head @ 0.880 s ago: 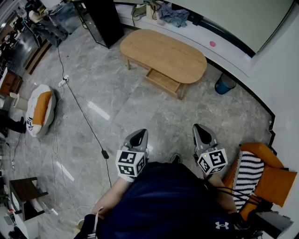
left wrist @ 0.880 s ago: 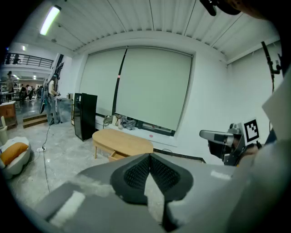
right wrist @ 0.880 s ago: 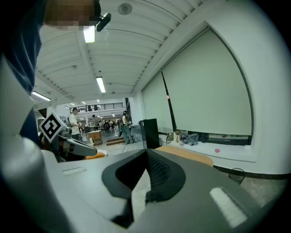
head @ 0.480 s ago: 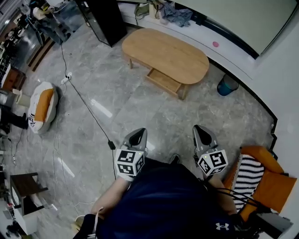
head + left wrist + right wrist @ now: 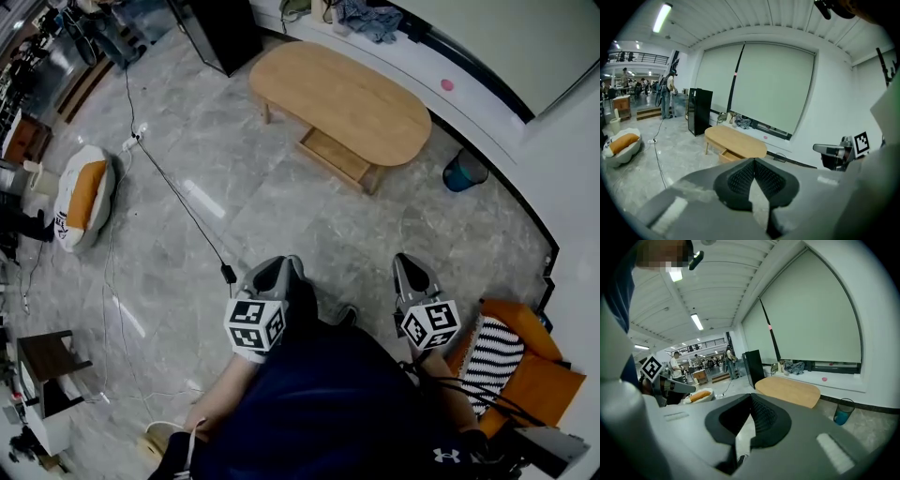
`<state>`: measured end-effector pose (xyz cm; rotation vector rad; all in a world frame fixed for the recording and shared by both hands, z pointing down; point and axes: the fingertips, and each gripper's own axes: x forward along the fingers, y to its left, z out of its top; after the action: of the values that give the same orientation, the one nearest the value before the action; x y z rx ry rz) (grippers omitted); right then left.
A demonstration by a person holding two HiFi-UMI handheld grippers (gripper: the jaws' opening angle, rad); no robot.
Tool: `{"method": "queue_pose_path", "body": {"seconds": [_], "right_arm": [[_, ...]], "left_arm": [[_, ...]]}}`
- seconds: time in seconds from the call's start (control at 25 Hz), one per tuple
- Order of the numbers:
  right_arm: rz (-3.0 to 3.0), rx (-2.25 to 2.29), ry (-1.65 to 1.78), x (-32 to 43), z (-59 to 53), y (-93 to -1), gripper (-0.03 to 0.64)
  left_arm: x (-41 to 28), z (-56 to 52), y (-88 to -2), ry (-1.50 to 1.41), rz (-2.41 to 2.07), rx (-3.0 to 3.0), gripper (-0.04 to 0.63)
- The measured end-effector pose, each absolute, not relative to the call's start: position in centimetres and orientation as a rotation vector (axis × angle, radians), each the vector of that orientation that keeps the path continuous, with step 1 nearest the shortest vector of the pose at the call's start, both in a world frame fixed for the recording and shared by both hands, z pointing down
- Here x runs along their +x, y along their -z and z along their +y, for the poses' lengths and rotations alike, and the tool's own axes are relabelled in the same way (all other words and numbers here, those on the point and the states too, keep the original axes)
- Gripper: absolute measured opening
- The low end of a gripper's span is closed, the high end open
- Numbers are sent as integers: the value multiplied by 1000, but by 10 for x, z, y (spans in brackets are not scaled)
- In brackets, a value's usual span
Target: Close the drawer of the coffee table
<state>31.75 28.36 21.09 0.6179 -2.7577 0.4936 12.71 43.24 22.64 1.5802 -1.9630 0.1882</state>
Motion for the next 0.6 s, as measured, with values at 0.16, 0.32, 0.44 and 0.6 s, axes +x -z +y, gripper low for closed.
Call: {"method": "queue_pose_path", "body": {"seconds": [0.16, 0.32, 0.44, 0.6], "right_arm": [[-2711, 705, -547, 275, 253, -214, 2], [-2667, 776, -528, 225, 227, -209, 2], [-2634, 835, -521, 189, 212, -211, 2], [-2607, 911, -513, 154, 197, -213, 2]], "left_arm": [[75, 403, -228, -156, -1930, 1592, 2], [17, 371, -224, -159, -1893, 1639, 2], [-22, 356, -229, -184, -1838, 1680, 3], [-66, 337, -244, -241, -1772, 1718, 2]]}}
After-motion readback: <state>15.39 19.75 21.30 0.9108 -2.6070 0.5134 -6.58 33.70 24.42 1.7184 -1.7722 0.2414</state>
